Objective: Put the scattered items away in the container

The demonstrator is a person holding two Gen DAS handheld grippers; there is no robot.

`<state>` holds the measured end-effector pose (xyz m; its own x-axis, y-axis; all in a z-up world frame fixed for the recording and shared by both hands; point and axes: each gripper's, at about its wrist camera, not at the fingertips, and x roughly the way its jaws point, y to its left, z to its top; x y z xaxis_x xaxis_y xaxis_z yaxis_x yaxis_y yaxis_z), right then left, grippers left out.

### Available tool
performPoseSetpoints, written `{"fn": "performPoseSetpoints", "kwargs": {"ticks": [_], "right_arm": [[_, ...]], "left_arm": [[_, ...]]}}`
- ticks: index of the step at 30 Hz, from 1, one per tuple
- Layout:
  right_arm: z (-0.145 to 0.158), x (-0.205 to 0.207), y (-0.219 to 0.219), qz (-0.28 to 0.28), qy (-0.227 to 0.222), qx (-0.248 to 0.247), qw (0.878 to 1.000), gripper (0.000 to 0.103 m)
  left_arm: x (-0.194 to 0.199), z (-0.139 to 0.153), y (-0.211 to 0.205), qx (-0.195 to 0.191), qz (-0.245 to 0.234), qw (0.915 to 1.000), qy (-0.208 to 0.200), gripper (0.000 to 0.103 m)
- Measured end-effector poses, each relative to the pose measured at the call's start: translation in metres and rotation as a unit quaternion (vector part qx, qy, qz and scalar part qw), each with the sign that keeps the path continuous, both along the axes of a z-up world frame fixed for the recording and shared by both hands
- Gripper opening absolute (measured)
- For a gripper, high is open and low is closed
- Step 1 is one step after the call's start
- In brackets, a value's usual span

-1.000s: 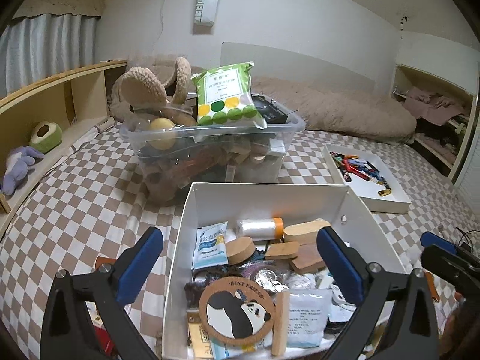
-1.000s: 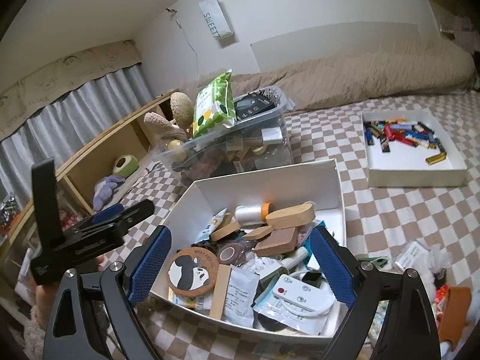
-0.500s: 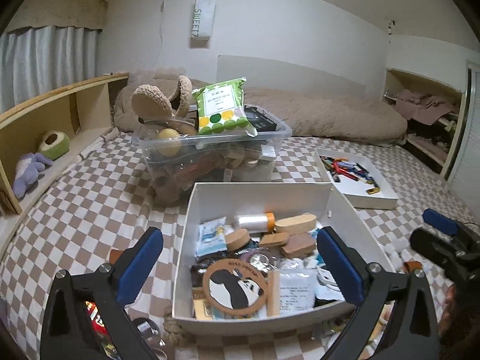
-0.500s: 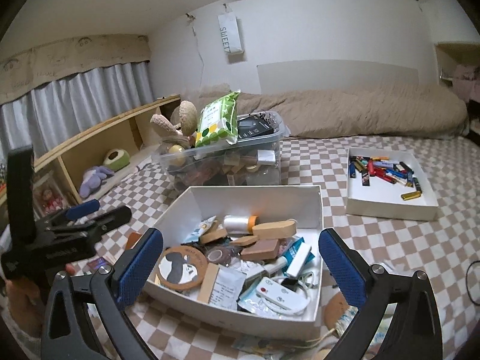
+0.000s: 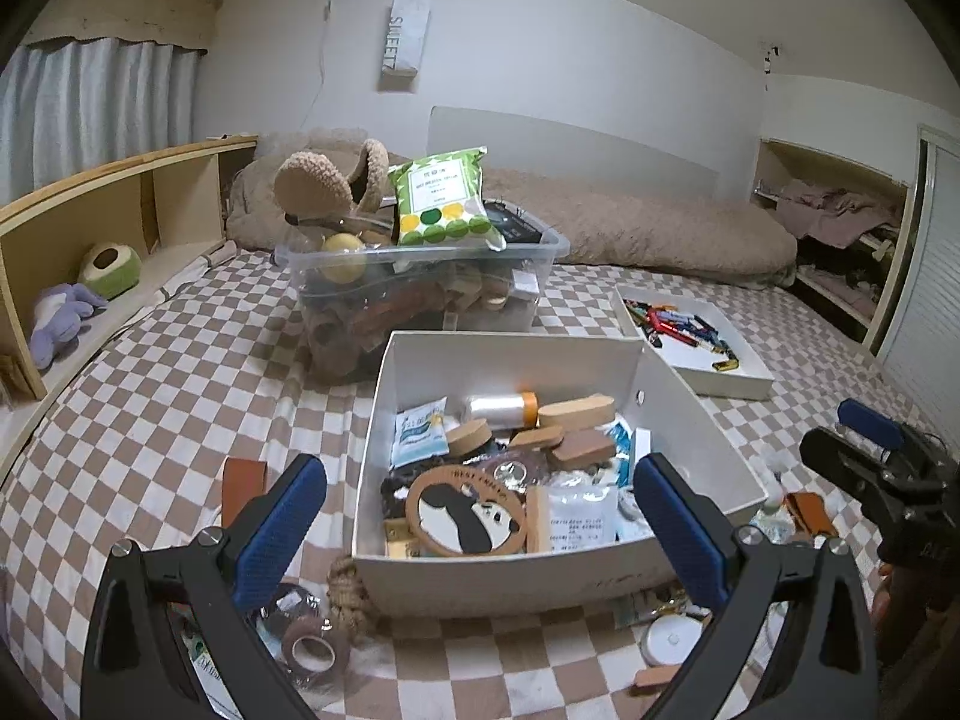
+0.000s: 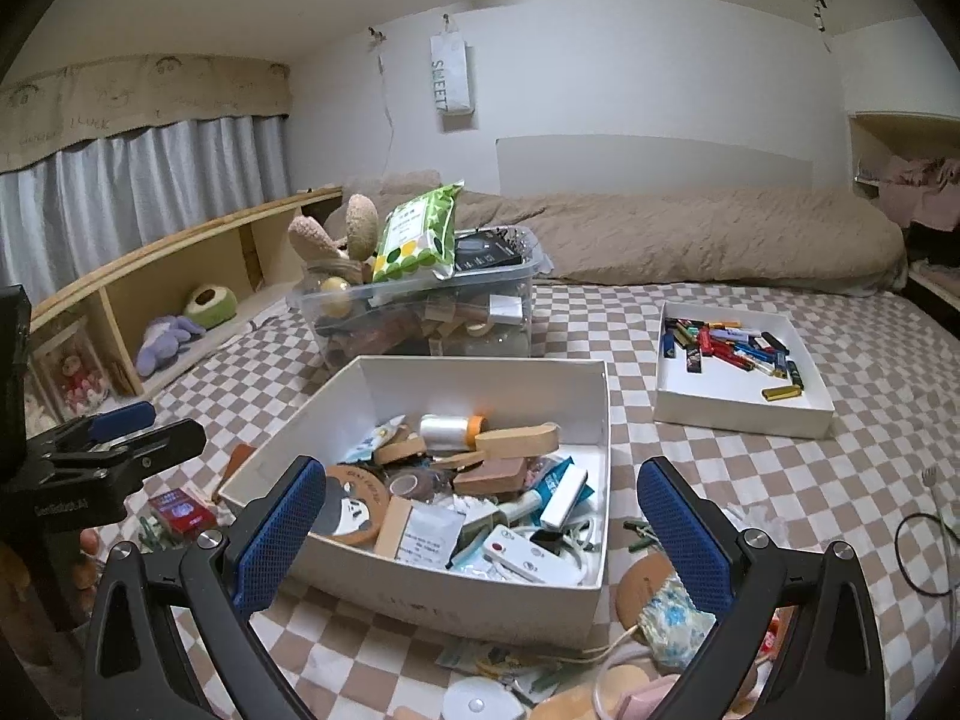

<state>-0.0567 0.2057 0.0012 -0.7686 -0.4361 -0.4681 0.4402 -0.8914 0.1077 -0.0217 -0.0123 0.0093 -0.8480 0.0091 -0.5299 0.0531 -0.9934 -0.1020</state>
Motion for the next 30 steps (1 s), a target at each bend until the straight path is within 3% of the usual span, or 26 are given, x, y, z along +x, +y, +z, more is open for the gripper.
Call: {"fn": "performPoseSetpoints", "kwargs": {"ticks": [5, 30], "right_arm": [[-0.006, 0.005, -0.002, -0.004, -0.003, 0.01, 1.0, 0.103], [-0.018, 0.008, -0.002, -0.014, -0.008, 0.015, 1.0, 0.103]], "left_arm": [[0.004, -0.007, -0.002, 0.012, -0.002, 0.9999, -0.004, 0.103], [0.007, -0.018, 0.003, -0.012, -0.012, 0.9998, -0.008, 0.103]]}}
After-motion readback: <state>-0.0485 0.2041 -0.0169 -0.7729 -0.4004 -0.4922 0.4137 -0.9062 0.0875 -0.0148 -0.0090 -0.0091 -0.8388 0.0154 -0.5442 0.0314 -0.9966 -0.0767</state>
